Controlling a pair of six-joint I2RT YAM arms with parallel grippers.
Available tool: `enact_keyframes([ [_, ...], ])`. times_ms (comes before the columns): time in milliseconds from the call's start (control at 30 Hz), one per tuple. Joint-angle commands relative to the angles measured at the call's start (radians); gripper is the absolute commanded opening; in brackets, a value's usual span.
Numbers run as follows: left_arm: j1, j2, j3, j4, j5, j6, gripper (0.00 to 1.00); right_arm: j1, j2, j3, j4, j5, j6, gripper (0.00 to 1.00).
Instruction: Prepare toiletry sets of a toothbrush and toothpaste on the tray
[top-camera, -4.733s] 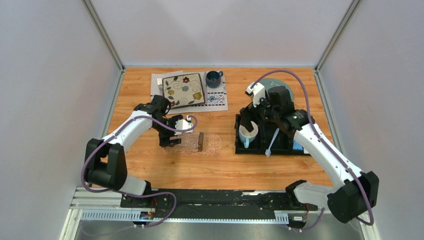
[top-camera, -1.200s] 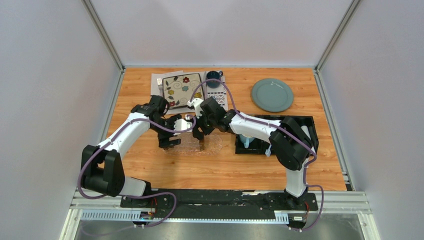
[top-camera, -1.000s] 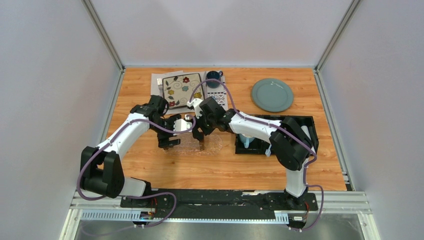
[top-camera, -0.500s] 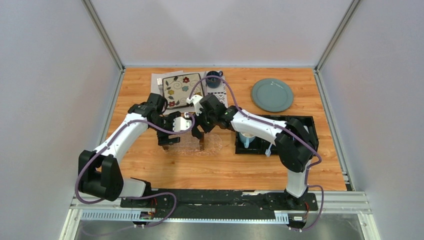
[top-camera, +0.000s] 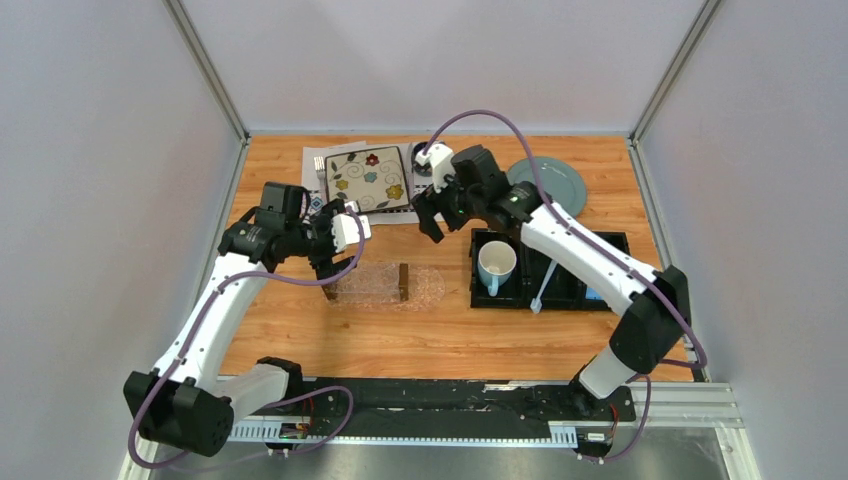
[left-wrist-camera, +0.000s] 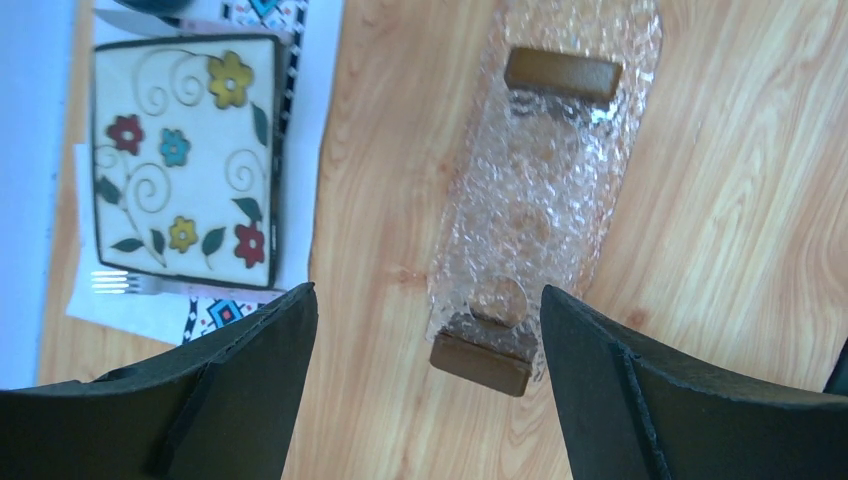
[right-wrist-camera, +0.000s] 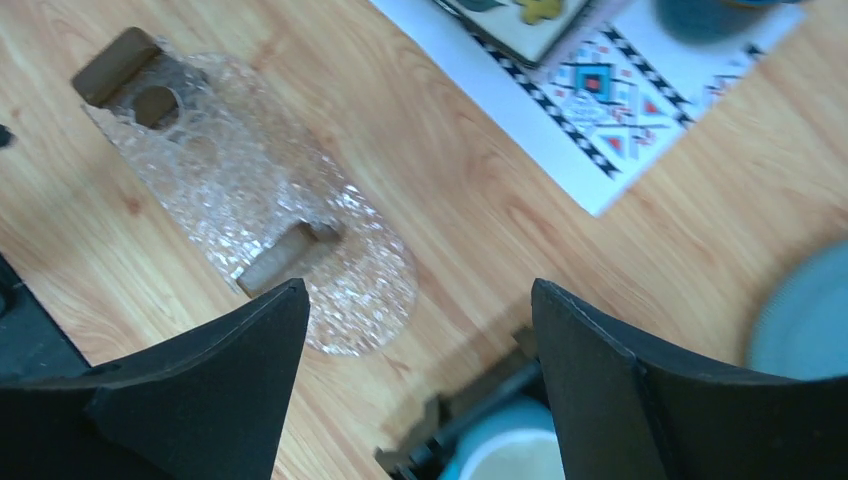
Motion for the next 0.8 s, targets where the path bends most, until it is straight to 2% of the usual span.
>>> enact_keyframes([
  [0, 0.004, -0.08, 0.004, 0.1, 0.067, -0.173, 0.89, -0.039, -0.125, 0.032, -0.144, 0.06, -0.102, 0.84],
  [267, 0.004, -0.067, 0.045, 0.025, 0.104, -0.226, 0.88, -0.102, -0.216, 0.0, -0.378, 0.091, -0.269, 0.8],
  [500, 0.004, -0.054, 0.032, 0.019, 0.108, -0.222, 0.88, -0.102, -0.263, -0.127, -0.382, 0.121, -0.283, 0.75],
  [767, 0.004, -0.038, 0.024, 0.003, 0.122, -0.225, 0.88, -0.102, -0.245, -0.235, -0.343, 0.105, -0.24, 0.72],
])
